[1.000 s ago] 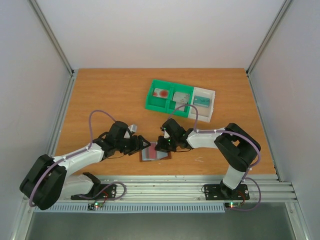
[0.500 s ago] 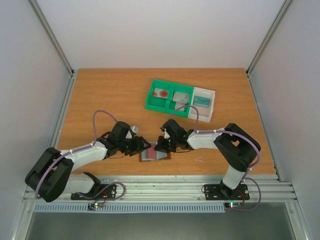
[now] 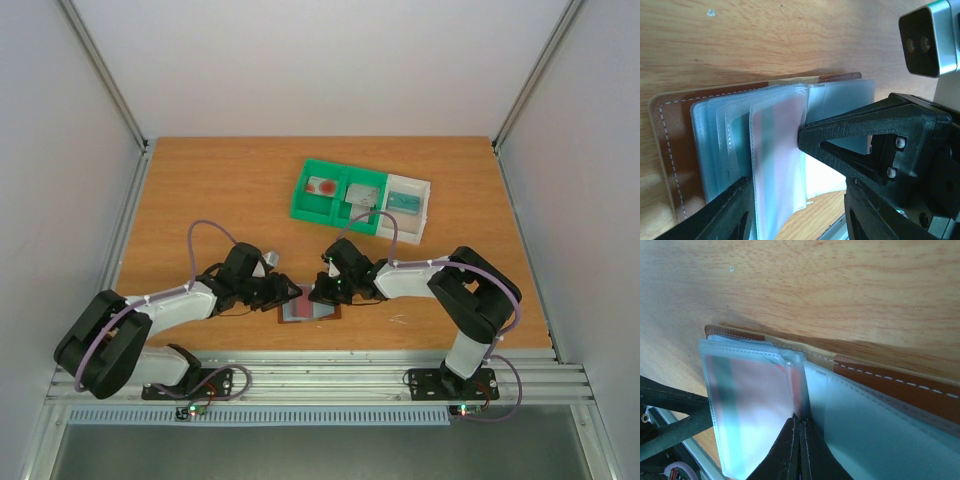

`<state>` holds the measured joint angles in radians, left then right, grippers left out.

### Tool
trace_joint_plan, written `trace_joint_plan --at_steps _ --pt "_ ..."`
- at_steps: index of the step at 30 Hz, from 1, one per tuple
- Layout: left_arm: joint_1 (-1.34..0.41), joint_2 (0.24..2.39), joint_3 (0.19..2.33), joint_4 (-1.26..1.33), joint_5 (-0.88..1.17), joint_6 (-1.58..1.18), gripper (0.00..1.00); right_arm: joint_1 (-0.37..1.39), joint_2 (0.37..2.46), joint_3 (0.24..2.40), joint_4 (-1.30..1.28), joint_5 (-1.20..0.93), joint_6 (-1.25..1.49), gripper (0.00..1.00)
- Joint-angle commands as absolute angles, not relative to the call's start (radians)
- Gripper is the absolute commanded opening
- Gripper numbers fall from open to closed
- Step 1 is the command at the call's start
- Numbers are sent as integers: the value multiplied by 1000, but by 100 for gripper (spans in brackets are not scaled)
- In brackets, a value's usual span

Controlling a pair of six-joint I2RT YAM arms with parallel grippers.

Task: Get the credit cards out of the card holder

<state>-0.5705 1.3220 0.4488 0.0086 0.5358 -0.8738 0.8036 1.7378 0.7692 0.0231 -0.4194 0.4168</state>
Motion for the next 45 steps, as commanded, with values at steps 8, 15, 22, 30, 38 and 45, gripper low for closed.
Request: trace_joint_plan --at_steps 8,15,22,30,38,45 --pt "-566 1310 456 87 584 -888 39 816 1737 735 -3 -406 444 4" --pt "-566 1325 459 81 580 -883 26 816 1724 728 -3 -413 457 7" --pt "-565 1340 494 -11 550 -845 7 816 1692 733 -4 -419 458 11" --pt "-565 1336 561 -177 506 -773 0 816 1641 758 -106 -379 413 12" --pt "-566 1369 585 -160 558 -774 9 830 1697 756 -62 -403 426 7" --pt "-580 1386 572 -59 632 -844 21 833 1706 748 -39 -403 432 5"
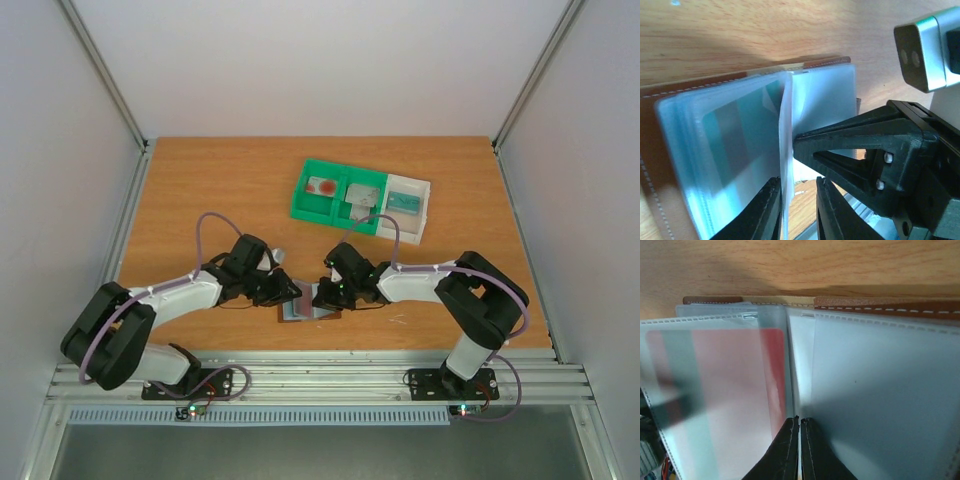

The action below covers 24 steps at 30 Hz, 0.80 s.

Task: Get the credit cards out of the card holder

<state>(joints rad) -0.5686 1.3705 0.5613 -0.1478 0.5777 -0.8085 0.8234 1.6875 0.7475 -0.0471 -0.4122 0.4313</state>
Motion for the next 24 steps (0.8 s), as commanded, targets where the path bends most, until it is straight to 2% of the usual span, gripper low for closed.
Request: trace_joint_plan --at_steps 1,11,19,24 --pt "-582 1388 570 -50 634 -851 23 833 1707 747 -35 -402 434 5" --pt "-589 1396 552 82 676 -933 28 835 1714 726 -3 -416 446 5" --pt "-594 1437 545 155 693 -976 29 835 1666 708 -3 -375 441 6" --pt "-594 1459 555 149 685 -974 29 835 1621 667 82 -366 461 8"
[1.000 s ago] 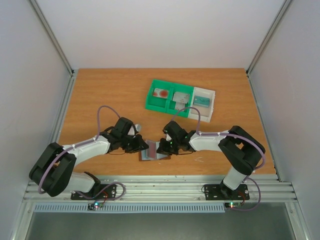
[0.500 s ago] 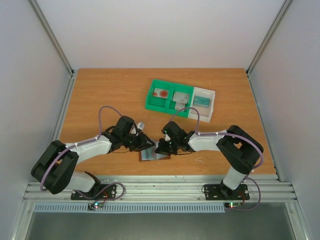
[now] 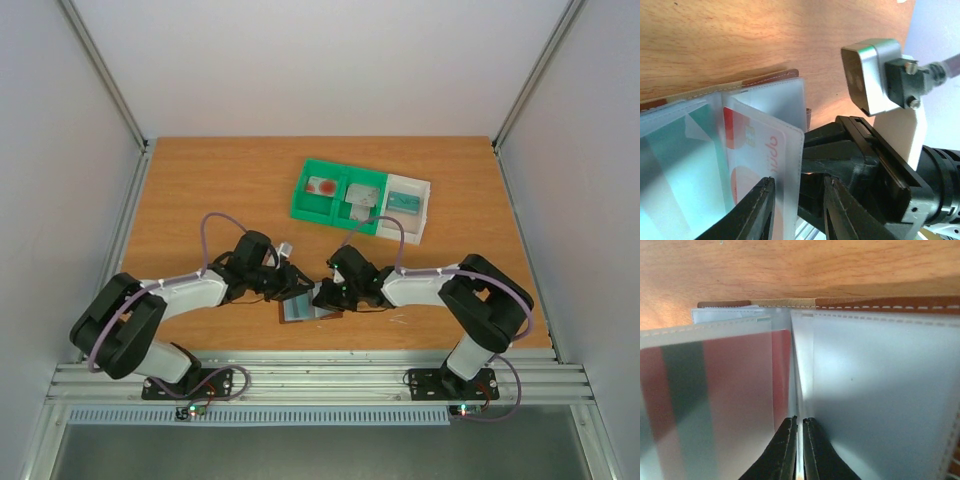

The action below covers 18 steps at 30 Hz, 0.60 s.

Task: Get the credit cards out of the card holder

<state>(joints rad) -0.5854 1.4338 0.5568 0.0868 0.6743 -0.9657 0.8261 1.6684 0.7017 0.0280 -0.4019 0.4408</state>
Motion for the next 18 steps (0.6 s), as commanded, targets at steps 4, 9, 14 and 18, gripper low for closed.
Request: trace_joint_plan --at_steps 4,9,14,18 --pt "-595 1475 557 157 692 -979 29 835 1571 651 65 -326 464 8" --pt "-595 1490 568 165 696 -979 30 834 1539 655 43 -300 448 9" --pt "-595 1509 576 207 710 -997 30 835 1558 653 53 -315 468 8" --pt "-597 1532 592 218 721 -1002 30 834 1471 651 -55 -218 450 8"
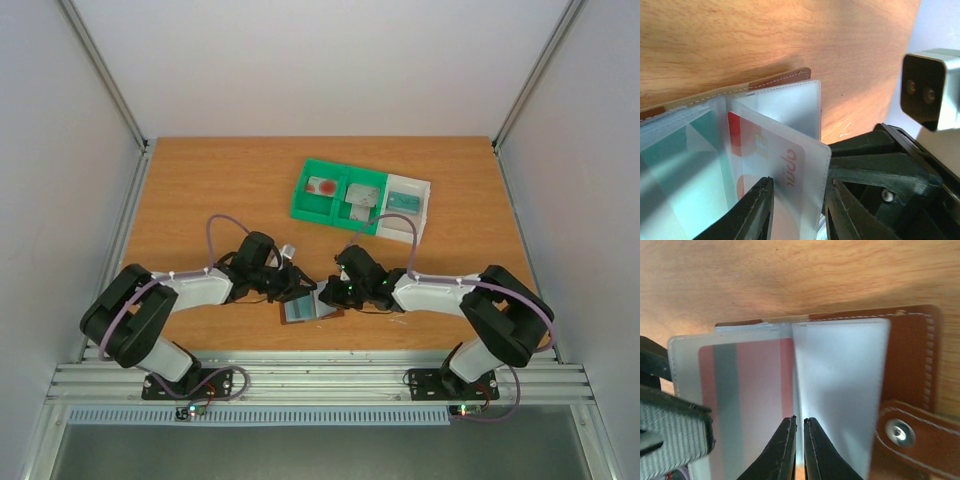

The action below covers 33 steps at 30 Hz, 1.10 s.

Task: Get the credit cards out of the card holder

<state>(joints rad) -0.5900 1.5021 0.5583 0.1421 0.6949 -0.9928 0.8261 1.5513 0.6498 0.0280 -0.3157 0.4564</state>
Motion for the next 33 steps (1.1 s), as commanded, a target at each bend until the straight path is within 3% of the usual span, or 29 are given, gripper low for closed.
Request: trace_joint_plan --at_steps 1,12,20,33 --pt "-597 1537 596 222 724 -1004 30 834 1443 651 -85 -190 442 8" --pt "-606 1577 604 244 726 -1000 37 835 1234 668 -279 -32 399 11" --pt "-606 1524 610 90 645 -928 40 835 1238 692 -272 -75 376 12" --pt "-602 1515 590 54 593 -904 40 836 1326 714 -211 -177 356 14"
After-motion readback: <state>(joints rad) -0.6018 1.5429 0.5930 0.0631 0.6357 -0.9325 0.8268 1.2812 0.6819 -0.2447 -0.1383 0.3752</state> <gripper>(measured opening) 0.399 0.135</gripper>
